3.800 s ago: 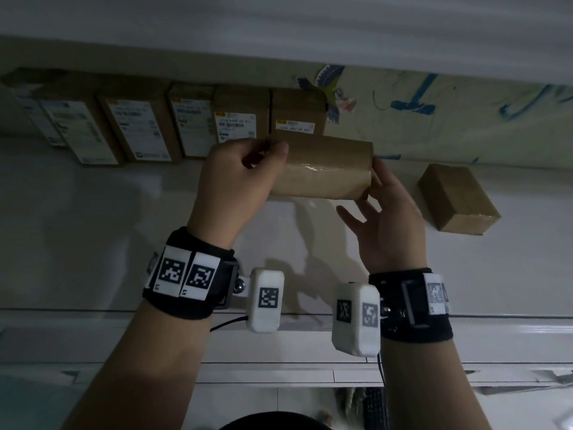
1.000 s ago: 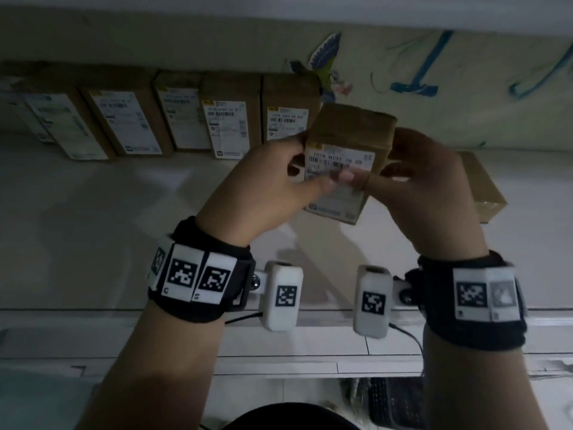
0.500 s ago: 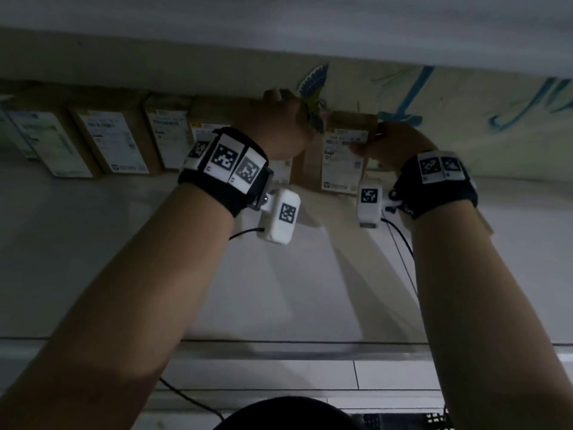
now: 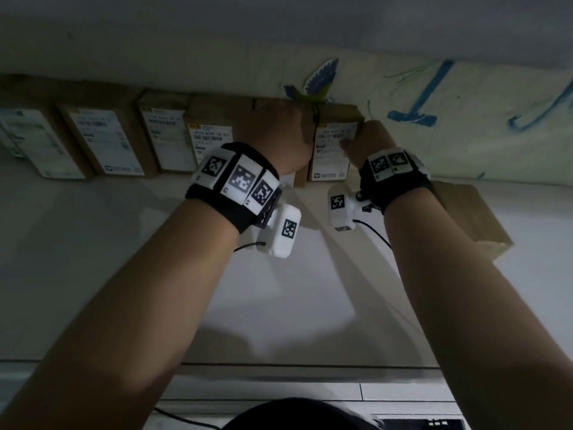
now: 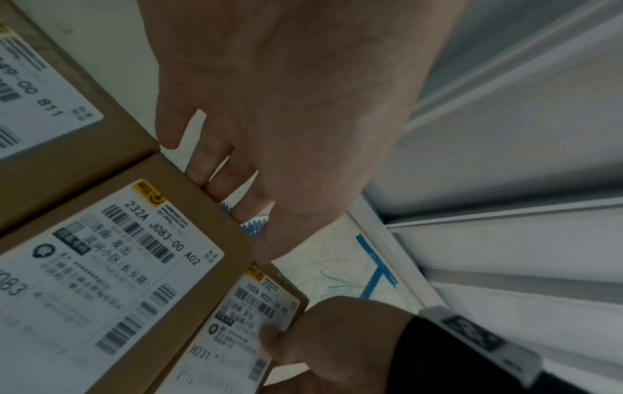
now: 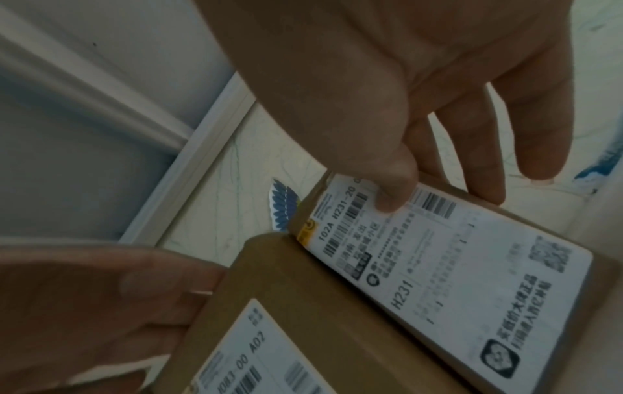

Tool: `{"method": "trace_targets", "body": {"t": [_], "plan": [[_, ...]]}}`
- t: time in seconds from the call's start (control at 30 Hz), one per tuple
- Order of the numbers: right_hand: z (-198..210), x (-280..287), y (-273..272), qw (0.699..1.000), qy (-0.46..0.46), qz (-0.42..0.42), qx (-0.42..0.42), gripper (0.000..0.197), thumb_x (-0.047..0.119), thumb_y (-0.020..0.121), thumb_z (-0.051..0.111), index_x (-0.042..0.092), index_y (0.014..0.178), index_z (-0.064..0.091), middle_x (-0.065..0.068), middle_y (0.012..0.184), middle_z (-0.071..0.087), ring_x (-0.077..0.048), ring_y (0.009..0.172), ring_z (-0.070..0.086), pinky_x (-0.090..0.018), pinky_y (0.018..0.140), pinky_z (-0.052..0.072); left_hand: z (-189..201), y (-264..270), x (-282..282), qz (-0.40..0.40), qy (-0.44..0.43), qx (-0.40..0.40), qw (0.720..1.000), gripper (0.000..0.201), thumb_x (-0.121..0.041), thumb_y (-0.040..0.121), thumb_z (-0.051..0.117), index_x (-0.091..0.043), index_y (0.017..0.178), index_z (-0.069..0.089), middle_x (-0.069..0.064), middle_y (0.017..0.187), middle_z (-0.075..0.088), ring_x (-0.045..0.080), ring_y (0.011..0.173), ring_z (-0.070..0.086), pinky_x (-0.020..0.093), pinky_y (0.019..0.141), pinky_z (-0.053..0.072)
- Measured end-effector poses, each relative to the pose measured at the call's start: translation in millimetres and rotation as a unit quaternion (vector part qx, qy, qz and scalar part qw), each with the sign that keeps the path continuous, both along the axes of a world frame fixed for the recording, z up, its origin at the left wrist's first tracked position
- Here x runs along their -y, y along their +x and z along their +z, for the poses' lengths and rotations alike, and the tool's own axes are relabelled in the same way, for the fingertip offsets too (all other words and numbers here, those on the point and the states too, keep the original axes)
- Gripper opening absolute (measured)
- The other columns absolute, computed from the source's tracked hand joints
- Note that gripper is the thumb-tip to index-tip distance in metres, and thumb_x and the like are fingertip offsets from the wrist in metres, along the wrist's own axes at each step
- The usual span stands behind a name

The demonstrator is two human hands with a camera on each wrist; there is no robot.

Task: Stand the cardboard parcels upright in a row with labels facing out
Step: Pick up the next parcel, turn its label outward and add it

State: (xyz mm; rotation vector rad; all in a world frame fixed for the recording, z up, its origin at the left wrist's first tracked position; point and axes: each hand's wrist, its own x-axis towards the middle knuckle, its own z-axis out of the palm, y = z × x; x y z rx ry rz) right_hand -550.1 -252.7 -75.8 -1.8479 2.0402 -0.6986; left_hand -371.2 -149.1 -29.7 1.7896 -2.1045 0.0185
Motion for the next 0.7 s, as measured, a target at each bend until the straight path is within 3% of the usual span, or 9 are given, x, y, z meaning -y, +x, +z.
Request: {"method": "trace_targets", "body": {"t": [0.1,0.2,0.3,0.4,0.47,0.57,0.63,0.7], "plan": [[-1,0,3,1.000,0.004,-0.004,-0.009,0.033,0.025,0.105,0.053,-0.002,0.121,0.065,-0.022,0.127,0.070,-0.037,0.114,0.067,-0.031,0.077,0.041,-8,-2,-3,0.003,-0.016,0.018,1.000,0.033,-0.030,0.103,0.055,-0.008,0.124,0.067,0.015,0.126,0.070,0.033,0.109,0.068,0.033,0.075,0.039],[0,-5,8,0.999,0.025,-0.019,0.032,0.047,0.027,0.103,0.059,-0.002,0.139,0.051,-0.020,0.137,0.064,-0.039,0.120,0.066,-0.042,0.090,0.056,-15,-1,-4,0.014,-0.017,0.018,1.000,0.042,-0.034,0.098,0.059,-0.011,0.134,0.062,0.013,0.135,0.065,0.037,0.122,0.063,0.036,0.081,0.041],[2,-17,15,0.994,0.039,-0.026,0.096,0.086,0.032,0.100,0.069,-0.005,0.157,0.017,-0.018,0.151,0.053,-0.036,0.133,0.060,-0.050,0.107,0.054,-25,3,-7,0.017,-0.008,0.031,0.999,0.056,-0.035,0.092,0.063,-0.010,0.141,0.056,0.015,0.142,0.061,0.039,0.130,0.058,0.043,0.103,0.046],[8,-33,21,0.988,0.045,-0.040,0.145,0.103,0.035,0.098,0.073,-0.005,0.160,0.001,-0.015,0.151,0.053,-0.033,0.135,0.058,-0.048,0.106,0.055,-28,8,-6,0.015,0.006,0.030,0.999,0.069,-0.038,0.092,0.061,-0.009,0.152,0.047,0.017,0.158,0.049,0.039,0.148,0.044,0.051,0.122,0.032],[13,-50,26,0.985,0.052,-0.034,0.161,0.097,0.037,0.098,0.073,0.000,0.159,0.008,-0.011,0.138,0.051,-0.031,0.130,0.059,-0.045,0.100,0.056,-27,11,-7,0.009,0.015,0.031,0.999,0.072,-0.042,0.094,0.059,-0.009,0.156,0.044,0.017,0.162,0.045,0.038,0.152,0.039,0.051,0.124,0.028],[22,-80,31,0.976,0.046,-0.030,0.209,0.082,0.036,0.098,0.073,0.004,0.153,0.022,-0.005,0.126,0.049,-0.023,0.109,0.057,-0.040,0.093,0.056,-26,13,-10,0.002,0.006,0.042,0.999,0.071,-0.043,0.092,0.060,-0.010,0.153,0.045,0.016,0.158,0.048,0.040,0.149,0.041,0.052,0.121,0.033],[26,-104,36,0.971,0.039,-0.041,0.233,0.074,0.040,0.095,0.074,0.009,0.147,0.030,-0.008,0.126,0.059,-0.023,0.101,0.061,-0.047,0.095,0.060,-24,14,-17,-0.009,0.005,0.043,0.999,0.070,-0.041,0.092,0.061,-0.012,0.153,0.042,0.015,0.156,0.047,0.040,0.147,0.041,0.054,0.121,0.031],[28,-129,42,0.965,0.028,-0.053,0.255,0.072,0.045,0.093,0.073,0.015,0.145,0.033,-0.010,0.124,0.064,-0.027,0.103,0.067,-0.054,0.096,0.061,-18,16,-22,-0.032,0.002,0.024,0.999,0.058,-0.036,0.096,0.061,-0.014,0.148,0.046,0.014,0.146,0.055,0.038,0.135,0.052,0.049,0.110,0.041]]}}
